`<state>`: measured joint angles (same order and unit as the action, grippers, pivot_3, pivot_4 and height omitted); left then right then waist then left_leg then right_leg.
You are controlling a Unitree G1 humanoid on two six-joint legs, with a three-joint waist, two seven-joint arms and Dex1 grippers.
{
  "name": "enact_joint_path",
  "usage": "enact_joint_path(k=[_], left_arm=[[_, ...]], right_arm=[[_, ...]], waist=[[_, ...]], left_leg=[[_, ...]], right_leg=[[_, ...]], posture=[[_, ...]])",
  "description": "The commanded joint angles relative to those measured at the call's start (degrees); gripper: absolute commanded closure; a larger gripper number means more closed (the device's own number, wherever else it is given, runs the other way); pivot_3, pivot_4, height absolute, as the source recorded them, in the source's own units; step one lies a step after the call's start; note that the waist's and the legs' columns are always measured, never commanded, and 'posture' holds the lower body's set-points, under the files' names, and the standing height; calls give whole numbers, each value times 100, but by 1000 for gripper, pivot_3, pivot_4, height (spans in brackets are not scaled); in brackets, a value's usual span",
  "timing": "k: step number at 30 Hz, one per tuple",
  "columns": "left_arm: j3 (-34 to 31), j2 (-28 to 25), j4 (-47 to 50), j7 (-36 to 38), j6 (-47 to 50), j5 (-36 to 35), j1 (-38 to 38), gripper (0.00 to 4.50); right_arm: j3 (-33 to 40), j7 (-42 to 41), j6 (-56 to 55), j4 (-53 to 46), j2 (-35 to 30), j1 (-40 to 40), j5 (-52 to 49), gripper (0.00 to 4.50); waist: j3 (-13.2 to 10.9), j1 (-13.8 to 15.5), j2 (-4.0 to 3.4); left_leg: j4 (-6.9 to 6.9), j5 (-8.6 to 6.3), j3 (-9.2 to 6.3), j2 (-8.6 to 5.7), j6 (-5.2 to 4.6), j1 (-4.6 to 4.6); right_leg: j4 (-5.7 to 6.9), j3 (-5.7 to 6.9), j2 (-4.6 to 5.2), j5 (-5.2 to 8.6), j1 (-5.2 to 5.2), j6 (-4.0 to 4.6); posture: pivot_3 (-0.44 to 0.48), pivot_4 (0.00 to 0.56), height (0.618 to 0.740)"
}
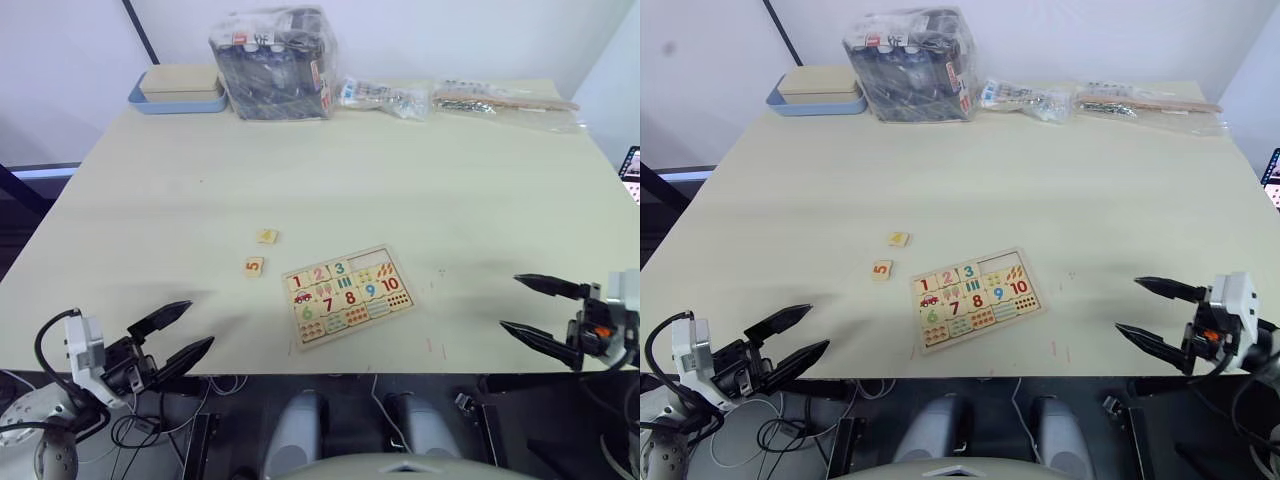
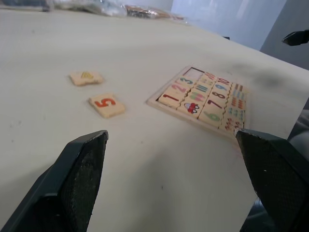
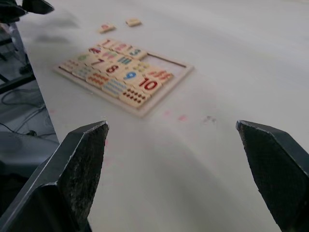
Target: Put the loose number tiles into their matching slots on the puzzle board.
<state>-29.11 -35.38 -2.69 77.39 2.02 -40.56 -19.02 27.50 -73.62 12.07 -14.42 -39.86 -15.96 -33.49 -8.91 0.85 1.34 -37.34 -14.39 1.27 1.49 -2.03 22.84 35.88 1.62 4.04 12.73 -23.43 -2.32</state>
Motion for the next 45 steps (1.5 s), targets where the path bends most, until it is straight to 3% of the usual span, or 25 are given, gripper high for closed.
enact_joint_path(k=[1,14,18,22,27,32,37,41,45], left_arm=[[-102,-153,-56,96,-86,37,70,0],[45,-84,422,-517,219,65,350,0],[158,-271,1115,-1466,808,143,834,0],[278,-771,930,-1283,1251,121,1219,0],[944,-1416,-449,-629,1015,777,2451,0],[1623,-1671,-2265,608,531,1270,4029,0],[2330,-1535,-4041,1432,-252,2029,5517,0],[2831,-1239,-5300,1511,-943,2578,6594,0],[3088,-1038,-6178,1486,-1491,3132,7193,0]], right_arm=[[136,24,-232,-143,-21,-109,-87,69],[-241,465,-696,-858,151,-27,-93,69],[-424,534,-382,-1112,15,214,-393,69],[-581,740,-234,-1316,25,293,-451,69],[-686,944,-127,-1489,23,348,-538,69],[-692,1086,-109,-1636,32,259,-549,69],[-664,1242,-120,-1795,64,135,-582,69],[-445,1378,-341,-1910,223,-89,-606,69],[-406,1381,-244,-1961,176,-194,-740,69]], waist=[[0,-1,0],[1,0,0],[-1,32,3],[7,52,15],[2,15,7],[5,6,13],[6,14,19],[8,37,26],[6,-9,29]], left_leg=[[0,0,0,0,0,0],[0,0,0,0,0,0],[-3,0,-4,0,0,0],[-9,0,-12,-4,0,0],[-6,1,-7,-20,0,0],[-8,1,-6,-21,0,0],[-13,1,12,-25,0,7],[-19,1,1,-27,0,7],[-20,1,4,-27,-1,8]], right_leg=[[0,0,0,0,0,0],[0,-1,1,-3,1,5],[1,1,1,-11,3,16],[1,3,-1,-11,10,18],[4,4,-9,-9,8,16],[5,3,-12,-12,10,14],[6,6,-21,-25,9,-9],[6,4,-31,-25,22,-8],[4,-1,-32,-26,22,-10]], posture=[[0,150,740],[0,150,740],[0,150,740],[0,150,740],[0,150,740],[0,150,740],[0,150,740],[0,150,740],[0,150,740]])
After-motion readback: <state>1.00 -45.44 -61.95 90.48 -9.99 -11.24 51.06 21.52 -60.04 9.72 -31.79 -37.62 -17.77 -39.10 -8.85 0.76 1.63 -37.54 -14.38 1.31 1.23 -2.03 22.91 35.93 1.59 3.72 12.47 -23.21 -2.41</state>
